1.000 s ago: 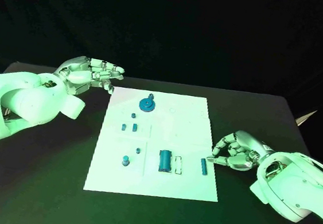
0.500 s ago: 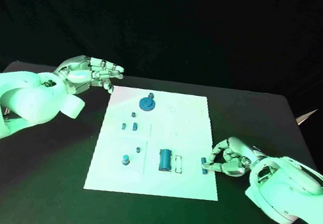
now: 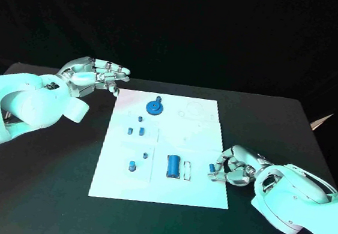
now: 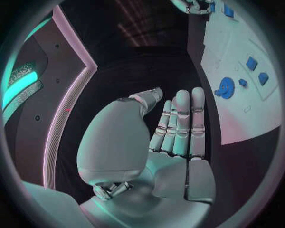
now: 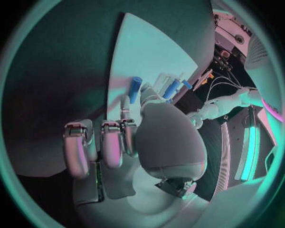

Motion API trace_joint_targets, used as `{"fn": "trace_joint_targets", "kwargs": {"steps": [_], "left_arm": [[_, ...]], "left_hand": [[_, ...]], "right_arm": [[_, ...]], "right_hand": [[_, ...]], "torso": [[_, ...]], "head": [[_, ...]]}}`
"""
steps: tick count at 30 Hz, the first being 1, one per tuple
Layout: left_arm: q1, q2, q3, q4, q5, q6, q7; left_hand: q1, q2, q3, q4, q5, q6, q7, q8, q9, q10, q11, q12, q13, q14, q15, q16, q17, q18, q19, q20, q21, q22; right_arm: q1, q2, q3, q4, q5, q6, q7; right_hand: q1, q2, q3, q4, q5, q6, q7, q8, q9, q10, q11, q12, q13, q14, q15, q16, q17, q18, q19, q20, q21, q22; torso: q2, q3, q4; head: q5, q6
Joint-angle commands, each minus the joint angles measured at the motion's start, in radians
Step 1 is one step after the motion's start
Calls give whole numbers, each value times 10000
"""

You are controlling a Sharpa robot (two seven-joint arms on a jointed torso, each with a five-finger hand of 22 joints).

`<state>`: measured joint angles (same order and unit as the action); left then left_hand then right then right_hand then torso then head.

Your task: Assemble the parts on the task board

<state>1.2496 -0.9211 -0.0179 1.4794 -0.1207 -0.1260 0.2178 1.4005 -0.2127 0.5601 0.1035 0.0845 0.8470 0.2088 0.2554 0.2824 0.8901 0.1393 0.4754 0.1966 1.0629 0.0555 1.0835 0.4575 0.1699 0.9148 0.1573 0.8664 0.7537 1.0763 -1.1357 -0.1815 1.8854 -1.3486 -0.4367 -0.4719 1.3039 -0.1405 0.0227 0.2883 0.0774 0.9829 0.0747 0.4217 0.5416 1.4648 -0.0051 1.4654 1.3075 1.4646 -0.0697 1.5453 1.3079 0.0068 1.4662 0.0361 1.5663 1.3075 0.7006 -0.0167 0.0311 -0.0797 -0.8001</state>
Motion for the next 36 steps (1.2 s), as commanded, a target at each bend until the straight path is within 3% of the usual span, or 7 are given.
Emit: {"fn": "trace_joint_targets", "kwargs": {"steps": [1, 14, 15, 21, 30, 33, 36], "left_arm": [[6, 5, 5, 29, 48, 125, 79], [6, -14, 5, 35, 48, 136, 62], [6, -17, 5, 36, 48, 135, 61], [6, -32, 4, 42, 48, 126, 57], [6, -42, 4, 52, 48, 112, 43], [6, -42, 4, 51, 48, 106, 40], [7, -39, 4, 50, 48, 99, 37]], "left_hand": [[-45, 77, 6, 35, -9, -58, -24, -23, -13, -67, 6, 53, -15, 26, 72, -34, -11, 144, 71, 24, -52, -9], [-45, 77, 6, 35, -9, -58, -24, -23, -13, -67, 6, 53, -15, 26, 72, -34, -11, 144, 71, 24, -52, -9], [-45, 77, 6, 35, -9, -58, -24, -23, -13, -67, 6, 53, -15, 26, 72, -34, -11, 144, 71, 24, -52, -9], [-45, 77, 6, 35, -9, -58, -24, -23, -13, -67, 6, 53, -15, 26, 72, -34, -11, 144, 71, 24, -52, -9], [-58, 89, 2, 59, -8, -57, -23, -21, -15, -70, 6, 61, -21, 28, 73, -32, -14, 143, 77, 25, -64, -17], [-53, 95, 6, 59, -7, -56, -24, -20, -15, -70, 5, 63, -22, 28, 72, -32, -15, 144, 79, 24, -66, -18], [-53, 95, 6, 59, -7, -56, -24, -20, -15, -70, 5, 63, -22, 28, 72, -32, -15, 144, 79, 24, -66, -18]], "right_arm": [[-75, 54, -7, -60, -485, 521, -233], [-310, 379, -7, -309, -1804, 796, -766], [-320, 399, -7, -313, -1884, 789, -801], [-345, 434, -7, -258, -2088, 720, -961], [-346, 329, -3, 46, -1786, 257, -1081], [-318, 274, -1, 168, -1440, 35, -1051], [-211, 217, 4, 345, -876, -216, -966]], "right_hand": [[34, 21, 22, -21, 35, 84, -2, -13, -22, 582, 45, 0, 2051, 914, 47, 2, 1887, -68, 1046, 52, 45, 2633], [817, 82, 401, -181, -59, 256, -73, -84, -79, 596, -24, 16, 2064, 923, -16, 16, 1936, -68, 1046, 1, 45, 2633], [1003, 114, 580, -208, -230, 287, -93, -106, -98, 597, -42, 16, 2065, 923, -31, 16, 1940, -68, 1046, -13, 45, 2633], [1440, 133, 1173, -282, 59, 378, -120, -224, -199, 605, -73, 29, 2077, 927, -61, 21, 1957, -68, 1046, -47, 45, 2633], [1481, 43, 2172, -218, 985, 508, -168, -358, -303, 609, -118, 23, 2082, 928, -98, 20, 1965, -68, 1046, -79, 45, 2633], [1384, 120, 2511, -166, 988, 502, -171, -371, -302, 610, -137, 18, 2081, 929, -104, 19, 1965, -68, 1046, -91, 45, 2633], [1036, 227, 3234, -163, 599, 432, -180, -330, -221, 621, -127, 26, 2089, 932, -111, 23, 1981, -68, 1046, -98, 45, 2633]], "torso": [[1, -1, 3], [1, 9, -1], [1, 8, -1], [3, 2, -5], [-8, 2, -2], [-6, -2, -7], [-5, -4, -4]], "head": [[5, -19], [23, -19], [23, -19], [31, 3], [33, 34], [40, 44], [40, 46]]}}
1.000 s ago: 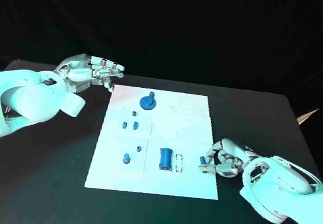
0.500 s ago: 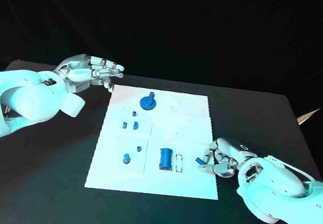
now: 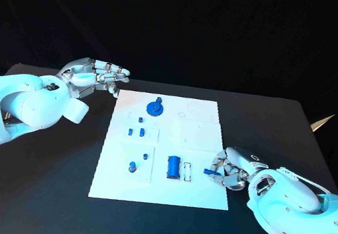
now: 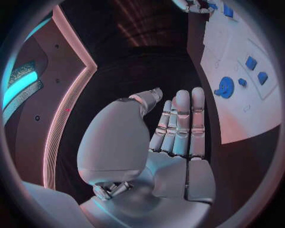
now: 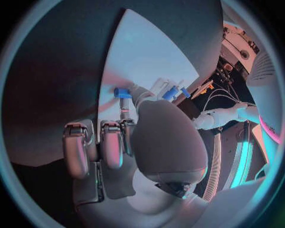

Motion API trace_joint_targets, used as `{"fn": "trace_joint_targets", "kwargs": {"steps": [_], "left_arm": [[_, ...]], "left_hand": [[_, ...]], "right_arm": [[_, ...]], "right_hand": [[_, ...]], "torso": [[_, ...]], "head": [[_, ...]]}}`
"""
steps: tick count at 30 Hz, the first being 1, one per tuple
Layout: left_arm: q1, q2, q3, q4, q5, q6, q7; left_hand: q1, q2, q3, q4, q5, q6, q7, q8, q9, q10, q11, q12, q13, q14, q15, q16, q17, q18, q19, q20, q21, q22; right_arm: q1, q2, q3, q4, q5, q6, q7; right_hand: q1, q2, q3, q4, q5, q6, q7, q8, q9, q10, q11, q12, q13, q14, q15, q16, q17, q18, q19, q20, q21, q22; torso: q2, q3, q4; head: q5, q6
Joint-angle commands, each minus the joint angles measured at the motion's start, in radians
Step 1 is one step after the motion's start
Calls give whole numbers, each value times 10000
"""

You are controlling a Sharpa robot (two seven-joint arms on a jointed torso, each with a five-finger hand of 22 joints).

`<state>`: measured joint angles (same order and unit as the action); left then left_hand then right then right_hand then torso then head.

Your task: Assemble the parts on the task board

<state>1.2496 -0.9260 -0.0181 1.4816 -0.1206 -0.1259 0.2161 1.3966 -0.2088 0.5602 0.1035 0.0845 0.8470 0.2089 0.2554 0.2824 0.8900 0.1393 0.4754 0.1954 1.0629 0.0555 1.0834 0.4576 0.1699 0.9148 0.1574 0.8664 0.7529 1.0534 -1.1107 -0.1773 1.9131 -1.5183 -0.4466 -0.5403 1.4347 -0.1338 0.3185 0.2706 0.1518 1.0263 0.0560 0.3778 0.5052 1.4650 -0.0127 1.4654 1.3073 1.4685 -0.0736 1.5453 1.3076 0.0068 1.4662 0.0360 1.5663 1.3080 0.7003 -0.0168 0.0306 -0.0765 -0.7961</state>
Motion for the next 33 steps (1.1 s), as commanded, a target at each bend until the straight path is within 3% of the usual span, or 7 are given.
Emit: {"fn": "trace_joint_targets", "kwargs": {"steps": [1, 7, 14, 33], "left_arm": [[6, 12, 6, 27, 47, 96, 53], [7, 22, 5, 24, 47, 78, 48], [7, 32, 5, 26, 47, 79, 45], [8, 34, 5, 32, 47, 119, 21]], "left_hand": [[-13, 55, 5, 59, -7, -56, -24, -21, -15, -70, 5, 63, -10, 28, 72, -31, -16, 143, 79, 24, -66, -9], [-8, 64, 10, 61, -5, -55, -25, -19, -15, -69, 4, 66, -11, 29, 71, -31, -17, 144, 81, 24, -68, -11], [-9, 79, 15, 68, -4, -52, -24, -18, -15, -68, 5, 68, -12, 31, 71, -30, -18, 144, 83, 23, -69, -12], [-8, 87, 17, 72, -6, -52, -24, -18, -16, -69, 4, 70, -13, 32, 71, -29, -18, 144, 86, 23, -71, -14]], "right_arm": [[69, -47, -38, 130, 1052, -180, -251], [326, -34, -35, 421, 2251, -456, -87], [414, 231, -34, 475, 3308, -529, 16], [204, 1164, -37, -12, 4116, -415, -7]], "right_hand": [[-359, 176, 387, 19, -156, -15, 12, 120, 161, 623, -49, 32, 2095, 894, -70, 22, 1980, -68, 1046, -97, 45, 2627], [-740, 152, 982, -103, -40, -83, 22, 196, 272, 632, -42, 39, 2103, 897, -66, 26, 1995, -68, 1046, -94, 45, 2627], [-1364, 39, 1346, -126, -152, -112, 43, 270, 371, 641, -24, 45, 2110, 895, -50, 20, 1981, -68, 1046, -82, 45, 2627], [-2622, -308, 1517, -178, 191, -43, 37, 411, 530, 663, -26, 63, 2126, 893, -53, 14, 1967, -68, 1046, -83, 45, 2627]], "torso": [[-3, -4, -1], [1, -3, 6], [6, -3, 5], [9, 7, -3]], "head": [[12, 2], [-11, 10], [-11, -10], [18, -52]]}}
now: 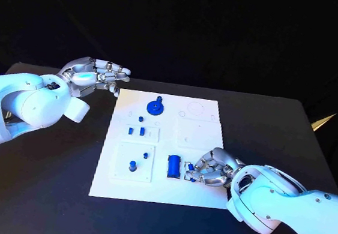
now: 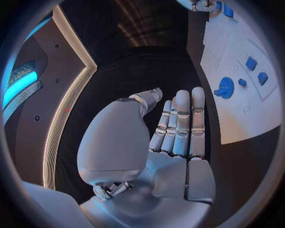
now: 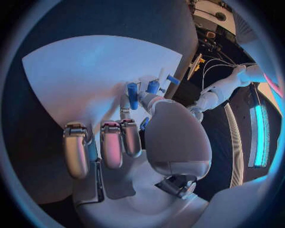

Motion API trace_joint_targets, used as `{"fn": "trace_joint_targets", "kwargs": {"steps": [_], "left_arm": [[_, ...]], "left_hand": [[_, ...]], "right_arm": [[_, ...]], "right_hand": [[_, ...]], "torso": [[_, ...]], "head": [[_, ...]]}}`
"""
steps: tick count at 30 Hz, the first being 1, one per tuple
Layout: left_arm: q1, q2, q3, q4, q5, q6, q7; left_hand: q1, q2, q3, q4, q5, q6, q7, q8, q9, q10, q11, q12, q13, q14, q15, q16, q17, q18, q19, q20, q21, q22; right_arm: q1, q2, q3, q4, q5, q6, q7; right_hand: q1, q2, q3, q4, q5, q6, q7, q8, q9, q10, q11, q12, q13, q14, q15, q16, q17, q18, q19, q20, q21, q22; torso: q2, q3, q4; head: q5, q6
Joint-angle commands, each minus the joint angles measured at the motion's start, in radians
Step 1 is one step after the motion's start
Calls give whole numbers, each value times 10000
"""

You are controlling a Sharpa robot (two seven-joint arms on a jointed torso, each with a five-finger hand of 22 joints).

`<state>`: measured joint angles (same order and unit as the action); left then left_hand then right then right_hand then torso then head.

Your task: Assemble the parts on the task board

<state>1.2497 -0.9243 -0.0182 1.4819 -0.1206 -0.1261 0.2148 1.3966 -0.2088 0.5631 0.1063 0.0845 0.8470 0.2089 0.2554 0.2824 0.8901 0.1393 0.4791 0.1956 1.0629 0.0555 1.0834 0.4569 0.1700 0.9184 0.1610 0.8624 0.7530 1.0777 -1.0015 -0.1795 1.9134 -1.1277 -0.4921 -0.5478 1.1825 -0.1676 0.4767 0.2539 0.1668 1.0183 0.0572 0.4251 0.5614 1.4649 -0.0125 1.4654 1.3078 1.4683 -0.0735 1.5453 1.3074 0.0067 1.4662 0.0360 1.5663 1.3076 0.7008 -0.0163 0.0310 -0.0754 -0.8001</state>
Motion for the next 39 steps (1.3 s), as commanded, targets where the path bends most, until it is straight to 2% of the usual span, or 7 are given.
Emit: {"fn": "trace_joint_targets", "kwargs": {"steps": [1, 20, 23, 25, 28, 33, 39], "left_arm": [[7, 17, 7, 28, 47, 124, 32], [7, 11, 7, 22, 47, 159, -14], [7, 10, 7, 21, 47, 162, -18], [7, 9, 7, 21, 47, 161, -22], [7, 7, 7, 20, 47, 162, -27], [7, 2, 7, 19, 47, 163, -38], [7, -3, 7, 17, 47, 163, -44]], "left_hand": [[-12, 88, -15, 50, -12, -55, -21, -19, -18, -72, 6, 35, -18, 33, 71, -28, -12, 143, 53, -13, -35, -17], [-31, 90, -23, 69, -19, -59, -17, -20, -19, -79, 10, 36, -22, 33, 75, -28, -14, 141, 55, -12, -41, -21], [-31, 90, -23, 69, -19, -59, -17, -20, -19, -79, 10, 36, -22, 33, 75, -28, -14, 141, 55, -12, -41, -21], [-41, 92, -27, 79, -20, -60, -15, -21, -20, -81, 11, 36, -23, 33, 77, -28, -14, 141, 56, -11, -43, -23], [-41, 92, -27, 79, -20, -60, -15, -21, -20, -81, 11, 36, -23, 33, 77, -28, -14, 141, 56, -11, -43, -23], [-53, 101, -28, 94, -20, -60, -14, -21, -21, -83, 13, 38, -25, 33, 79, -28, -15, 140, 57, -10, -47, -25], [-53, 101, -28, 94, -20, -60, -14, -21, -21, -83, 13, 38, -25, 33, 79, -28, -15, 140, 57, -10, -47, -25]], "right_arm": [[-44, 100, -14, -29, 210, 35, 69], [-68, 253, -12, -129, 87, -45, 113], [-68, 266, -12, -149, 67, -18, 117], [-68, 275, -12, -154, 59, 4, 121], [-68, 282, -12, -154, 51, 21, 132], [-68, 282, -11, -150, 16, 13, 170], [-68, 264, -11, -136, -53, 17, 213]], "right_hand": [[-152, 16, -82, -6, 43, 45, 24, -54, -26, 667, -28, 72, 2126, 895, -54, 15, 1971, -67, 1046, -83, 45, 2631], [-739, -14, -262, 145, -220, 101, 15, 9, 29, 674, -33, 75, 2130, 894, -58, 13, 1966, -67, 1046, -86, 45, 2631], [-1060, -137, -470, 236, -763, 105, 21, 28, 51, 675, -25, 72, 2131, 895, -49, 13, 1968, -67, 1046, -81, 45, 2631], [-1137, -187, -551, 245, -921, 97, 22, 30, 57, 673, -24, 67, 2129, 896, -49, 15, 1975, -67, 1046, -80, 45, 2631], [-1433, -357, -928, 310, -749, 97, 10, 53, 85, 676, -33, 73, 2135, 895, -56, 13, 1969, -67, 1046, -84, 45, 2631], [-1720, -432, -1404, 344, -797, 86, -9, 74, 116, 674, -48, 69, 2136, 893, -70, 10, 1962, -67, 1046, -97, 45, 2631], [-1817, -434, -1614, 352, -776, 80, -15, 84, 129, 680, -55, 81, 2144, 895, -75, 14, 1974, -67, 1046, -102, 45, 2631]], "torso": [[3, 3, -5], [0, 0, -5], [-2, -2, -6], [-1, -3, -3], [3, -5, 3], [-3, -6, -2], [-4, -1, -5]], "head": [[5, -12], [20, -18], [19, -36], [20, -39], [18, -51], [31, -58], [44, -66]]}}
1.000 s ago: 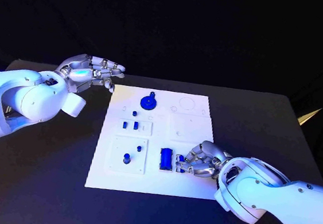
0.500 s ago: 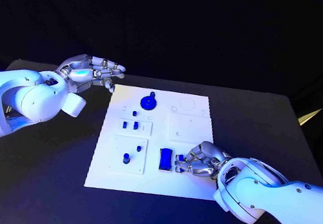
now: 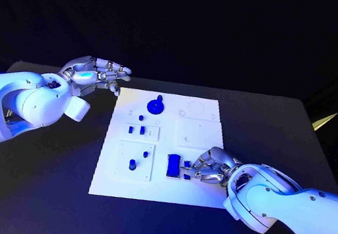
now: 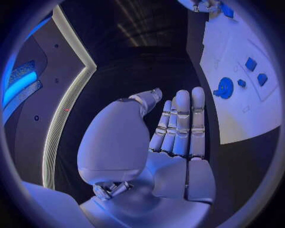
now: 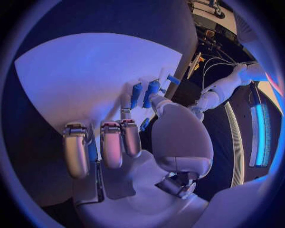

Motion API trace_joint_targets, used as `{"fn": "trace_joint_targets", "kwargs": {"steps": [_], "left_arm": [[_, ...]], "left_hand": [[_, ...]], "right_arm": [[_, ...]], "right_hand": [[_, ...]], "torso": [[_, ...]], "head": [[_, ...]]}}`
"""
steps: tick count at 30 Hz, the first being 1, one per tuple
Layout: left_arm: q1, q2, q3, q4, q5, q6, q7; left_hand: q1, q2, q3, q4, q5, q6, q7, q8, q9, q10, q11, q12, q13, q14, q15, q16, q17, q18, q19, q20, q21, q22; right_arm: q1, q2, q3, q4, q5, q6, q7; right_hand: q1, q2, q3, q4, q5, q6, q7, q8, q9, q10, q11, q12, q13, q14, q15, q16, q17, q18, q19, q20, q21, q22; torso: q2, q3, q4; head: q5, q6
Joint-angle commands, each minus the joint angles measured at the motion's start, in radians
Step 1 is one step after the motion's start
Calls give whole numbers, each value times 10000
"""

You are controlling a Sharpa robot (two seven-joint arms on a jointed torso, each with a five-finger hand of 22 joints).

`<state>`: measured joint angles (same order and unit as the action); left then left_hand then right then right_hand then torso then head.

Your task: Assemble the parts on the task board

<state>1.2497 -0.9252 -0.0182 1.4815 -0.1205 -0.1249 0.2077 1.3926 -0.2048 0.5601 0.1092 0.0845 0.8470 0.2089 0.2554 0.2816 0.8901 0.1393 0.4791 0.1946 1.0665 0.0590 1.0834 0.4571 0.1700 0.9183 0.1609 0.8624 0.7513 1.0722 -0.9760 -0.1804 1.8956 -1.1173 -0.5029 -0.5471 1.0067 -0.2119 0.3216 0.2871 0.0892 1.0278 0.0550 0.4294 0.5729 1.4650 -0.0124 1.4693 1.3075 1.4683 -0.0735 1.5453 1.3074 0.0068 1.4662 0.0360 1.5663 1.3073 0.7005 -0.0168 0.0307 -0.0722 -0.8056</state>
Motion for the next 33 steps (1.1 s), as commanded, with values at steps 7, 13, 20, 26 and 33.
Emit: {"fn": "trace_joint_targets", "kwargs": {"steps": [7, 13, 20, 26, 33], "left_arm": [[7, 2, 6, 20, 46, 149, 23], [7, -1, 6, 19, 46, 149, 16], [7, 4, 5, 18, 46, 152, 16], [7, 6, 5, 17, 46, 153, 18], [6, -2, 5, 18, 46, 149, 16]], "left_hand": [[-13, 61, 1, 65, -20, -60, -14, -20, -13, -82, 13, 38, -15, -4, 44, -28, -17, 140, 57, -9, -47, -9], [-13, 61, 1, 65, -20, -60, -14, -20, -13, -82, 13, 38, -15, -4, 44, -28, -17, 140, 57, -9, -47, -9], [-26, 80, 3, 89, -19, -62, -15, -21, -15, -88, 13, 41, -20, -3, 46, -27, -19, 140, 60, -6, -56, -15], [-26, 80, 3, 89, -19, -62, -15, -21, -15, -88, 13, 41, -20, -3, 46, -27, -19, 140, 60, -6, -56, -15], [-26, 80, 3, 89, -19, -62, -15, -21, -15, -88, 13, 41, -20, -3, 46, -27, -19, 140, 60, -6, -56, -15]], "right_arm": [[-13, -86, -3, 54, -235, 191, 264], [-13, -179, -3, 53, -261, 430, 408], [-14, -159, -4, -35, -436, 614, 408], [-45, -11, -4, -238, -645, 586, 275], [-71, 13, -4, -307, -766, 494, 235]], "right_hand": [[590, 185, -60, -273, 33, -56, 8, 38, 28, 680, -57, 47, 2153, 891, -81, 6, 1955, -68, 1046, -111, 45, 2635], [1524, 198, -14, -741, -304, -94, 34, -21, -5, 672, -36, 33, 2151, 891, -59, 3, 1951, -68, 1046, -88, 45, 2635], [1813, 161, -17, -894, -379, -79, 31, -44, -27, 668, -37, 25, 2150, 890, -57, 1, 1948, -68, 1046, -85, 45, 2635], [1895, 213, 10, -921, -379, -57, 25, -47, -34, 671, -43, 30, 2153, 891, -61, 3, 1954, -68, 1046, -87, 45, 2635], [1883, 237, 10, -903, -373, -47, 31, -48, -37, 672, -41, 33, 2154, 891, -63, 4, 1955, -68, 1046, -87, 45, 2635]], "torso": [[0, 6, -7], [5, 13, -10], [7, 12, -7], [6, 9, 12], [0, 2, 6]], "head": [[9, 1], [21, -3], [2, -7], [-8, -8], [9, -27]]}}
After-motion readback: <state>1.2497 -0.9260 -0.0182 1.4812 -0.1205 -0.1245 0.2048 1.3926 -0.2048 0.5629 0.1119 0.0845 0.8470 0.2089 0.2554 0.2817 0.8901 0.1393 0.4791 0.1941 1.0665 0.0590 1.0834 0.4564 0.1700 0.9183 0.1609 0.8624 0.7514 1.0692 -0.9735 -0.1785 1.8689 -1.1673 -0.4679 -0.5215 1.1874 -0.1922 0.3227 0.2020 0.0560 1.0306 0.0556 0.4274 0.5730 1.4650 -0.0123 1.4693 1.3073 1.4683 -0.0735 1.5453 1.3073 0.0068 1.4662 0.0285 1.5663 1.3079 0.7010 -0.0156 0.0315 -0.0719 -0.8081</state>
